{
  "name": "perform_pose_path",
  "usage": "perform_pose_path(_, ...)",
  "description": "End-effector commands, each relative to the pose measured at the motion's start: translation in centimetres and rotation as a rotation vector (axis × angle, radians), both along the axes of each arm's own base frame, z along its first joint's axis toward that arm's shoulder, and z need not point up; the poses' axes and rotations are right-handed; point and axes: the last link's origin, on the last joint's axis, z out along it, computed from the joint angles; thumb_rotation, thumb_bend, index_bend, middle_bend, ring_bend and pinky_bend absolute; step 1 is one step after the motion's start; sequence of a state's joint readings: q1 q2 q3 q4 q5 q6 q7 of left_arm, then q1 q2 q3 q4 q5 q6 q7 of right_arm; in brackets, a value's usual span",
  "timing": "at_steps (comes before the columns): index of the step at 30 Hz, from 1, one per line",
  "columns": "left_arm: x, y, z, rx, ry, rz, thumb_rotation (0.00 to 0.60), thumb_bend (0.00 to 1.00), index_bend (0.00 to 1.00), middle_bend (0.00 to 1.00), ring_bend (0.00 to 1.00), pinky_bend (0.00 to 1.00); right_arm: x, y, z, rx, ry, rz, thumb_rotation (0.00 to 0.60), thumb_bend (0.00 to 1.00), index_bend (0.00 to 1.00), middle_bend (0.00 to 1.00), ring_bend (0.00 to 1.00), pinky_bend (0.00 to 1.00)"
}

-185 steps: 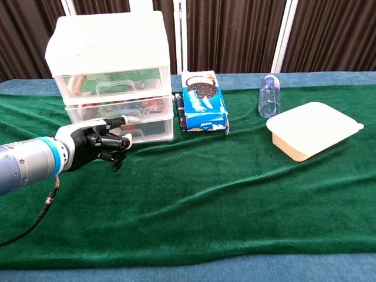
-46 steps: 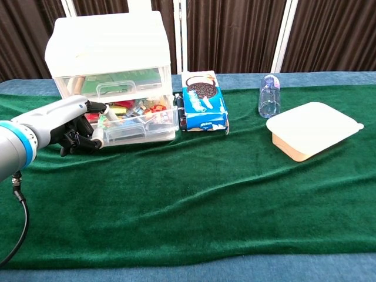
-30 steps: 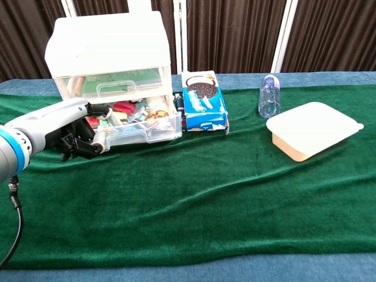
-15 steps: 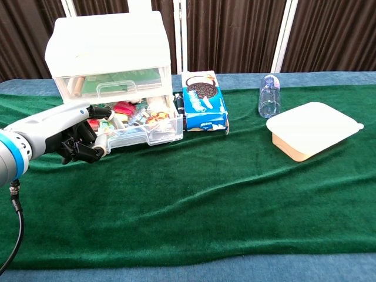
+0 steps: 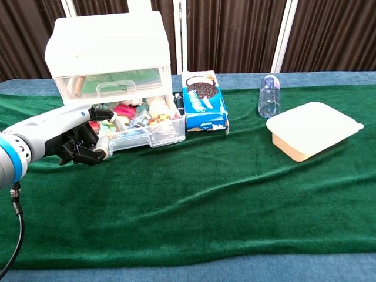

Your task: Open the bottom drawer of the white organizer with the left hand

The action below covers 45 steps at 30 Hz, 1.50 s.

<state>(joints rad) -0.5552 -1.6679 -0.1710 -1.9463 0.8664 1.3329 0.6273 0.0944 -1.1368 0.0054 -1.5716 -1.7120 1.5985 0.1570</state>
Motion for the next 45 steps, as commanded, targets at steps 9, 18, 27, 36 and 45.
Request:
perform_pose_path(9,0.2,-0.5,0.2,-0.005,-0.005,-0.017,0.600,0.78,0.29,0.89,0.75,0.73,0.0,0.0,0.0,0.000,0.000,0.000,0.600,0.08,0.00,0.00,0.00,0.00)
perform_pose_path(18,0.0,-0.4,0.4,0.005,-0.009,-0.013,0.600,0.78,0.15,0.89,0.75,0.73,0.0,0.0,0.0,0.001,0.001,-0.001,0.600,0.09,0.00,0.00,0.00,0.00)
perform_pose_path(27,-0.2,-0.3,0.5,0.006,-0.016,-0.013,0.600,0.77,0.00,0.89,0.75,0.73,0.0,0.0,-0.1,0.002,0.003,-0.001,0.600,0.09,0.00,0.00,0.00,0.00)
perform_pose_path(36,-0.2,-1.3,2.1,0.064,-0.042,-0.059,0.600,0.75,0.00,0.89,0.75,0.73,0.0,0.0,0.0,0.004,0.004,-0.002,0.600,0.08,0.00,0.00,0.00,0.00)
perform_pose_path(45,-4.1,-5.5,6.5,0.189,-0.036,-0.162,0.600,0.58,0.00,0.47,0.35,0.35,-0.2,-0.1,-0.2,0.003,0.015,-0.005,0.600,0.09,0.00,0.00,0.00,0.00)
